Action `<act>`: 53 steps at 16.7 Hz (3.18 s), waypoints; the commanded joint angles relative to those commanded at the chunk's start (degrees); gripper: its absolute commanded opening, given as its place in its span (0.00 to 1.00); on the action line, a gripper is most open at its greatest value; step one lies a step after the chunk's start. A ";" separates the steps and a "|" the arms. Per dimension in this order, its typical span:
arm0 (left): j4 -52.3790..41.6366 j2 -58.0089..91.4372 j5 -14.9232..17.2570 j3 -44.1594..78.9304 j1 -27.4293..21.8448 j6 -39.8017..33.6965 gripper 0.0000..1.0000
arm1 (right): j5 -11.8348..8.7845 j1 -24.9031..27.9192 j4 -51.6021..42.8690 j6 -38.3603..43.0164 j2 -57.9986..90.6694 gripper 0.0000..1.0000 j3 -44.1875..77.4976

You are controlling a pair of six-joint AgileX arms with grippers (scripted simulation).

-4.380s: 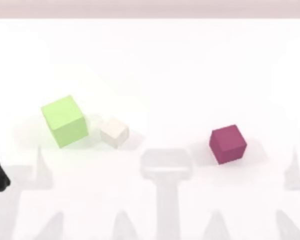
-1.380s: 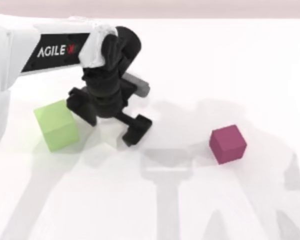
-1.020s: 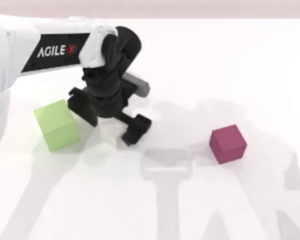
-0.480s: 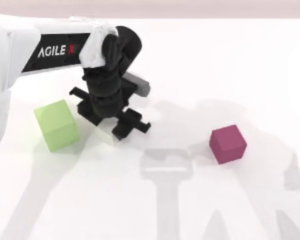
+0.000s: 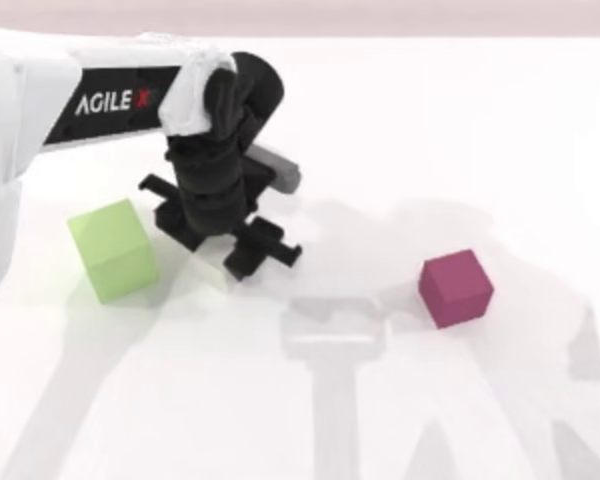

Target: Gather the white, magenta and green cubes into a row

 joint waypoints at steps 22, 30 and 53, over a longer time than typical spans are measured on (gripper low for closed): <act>-21.43 4.52 -0.66 24.67 -9.13 -20.95 0.00 | 0.00 0.00 0.00 0.00 0.00 1.00 0.00; -31.72 14.43 -1.26 44.46 -22.94 -54.73 0.00 | 0.00 0.00 0.00 0.00 0.00 1.00 0.00; -16.28 14.35 -1.48 30.05 -25.47 -59.84 0.08 | 0.00 0.00 0.00 0.00 0.00 1.00 0.00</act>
